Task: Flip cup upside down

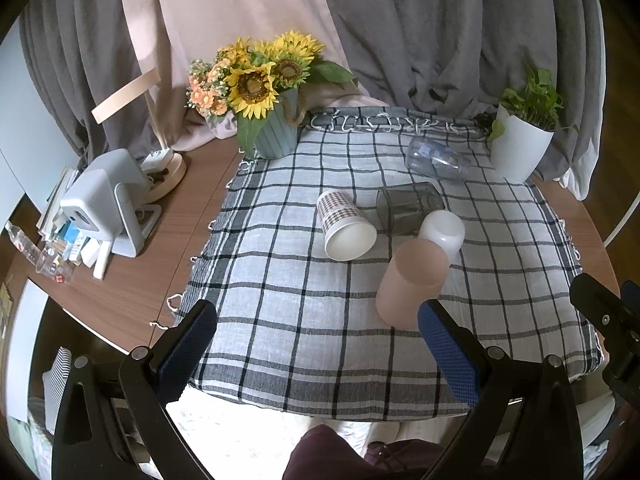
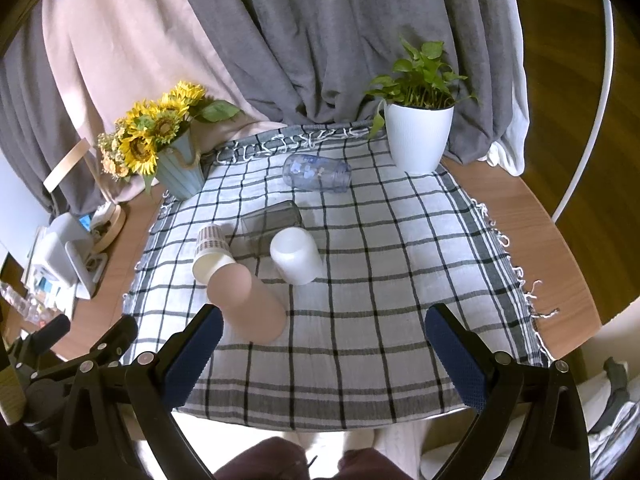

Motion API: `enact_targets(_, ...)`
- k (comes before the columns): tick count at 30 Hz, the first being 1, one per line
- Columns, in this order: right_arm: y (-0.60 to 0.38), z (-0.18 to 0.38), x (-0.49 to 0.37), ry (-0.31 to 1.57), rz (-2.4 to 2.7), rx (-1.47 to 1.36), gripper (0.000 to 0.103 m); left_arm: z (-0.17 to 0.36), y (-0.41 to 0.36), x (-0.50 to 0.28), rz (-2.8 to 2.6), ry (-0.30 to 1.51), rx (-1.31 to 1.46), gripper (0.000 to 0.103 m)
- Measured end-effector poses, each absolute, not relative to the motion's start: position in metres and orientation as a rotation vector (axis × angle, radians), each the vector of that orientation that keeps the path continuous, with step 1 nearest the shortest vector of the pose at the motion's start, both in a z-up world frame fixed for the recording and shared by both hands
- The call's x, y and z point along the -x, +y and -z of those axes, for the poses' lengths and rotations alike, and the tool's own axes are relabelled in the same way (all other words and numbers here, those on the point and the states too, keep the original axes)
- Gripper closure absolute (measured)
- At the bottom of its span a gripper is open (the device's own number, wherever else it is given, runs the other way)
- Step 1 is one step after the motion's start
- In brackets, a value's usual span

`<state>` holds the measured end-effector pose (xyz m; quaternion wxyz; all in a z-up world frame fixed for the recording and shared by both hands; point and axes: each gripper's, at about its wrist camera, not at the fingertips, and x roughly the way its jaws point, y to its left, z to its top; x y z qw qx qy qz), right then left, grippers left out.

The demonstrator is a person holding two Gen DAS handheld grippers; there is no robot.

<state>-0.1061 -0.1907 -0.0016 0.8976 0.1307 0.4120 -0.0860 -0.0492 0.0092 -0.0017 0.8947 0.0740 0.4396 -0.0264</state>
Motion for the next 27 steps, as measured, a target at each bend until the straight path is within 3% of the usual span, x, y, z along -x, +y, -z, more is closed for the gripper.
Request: enact_targets(27,-0.1924,0.0024,0.1088,0.863,0.178,-0.272,0.001,0.0028,0.0076,0.0506,0.053,0.915,-0.154,0.000)
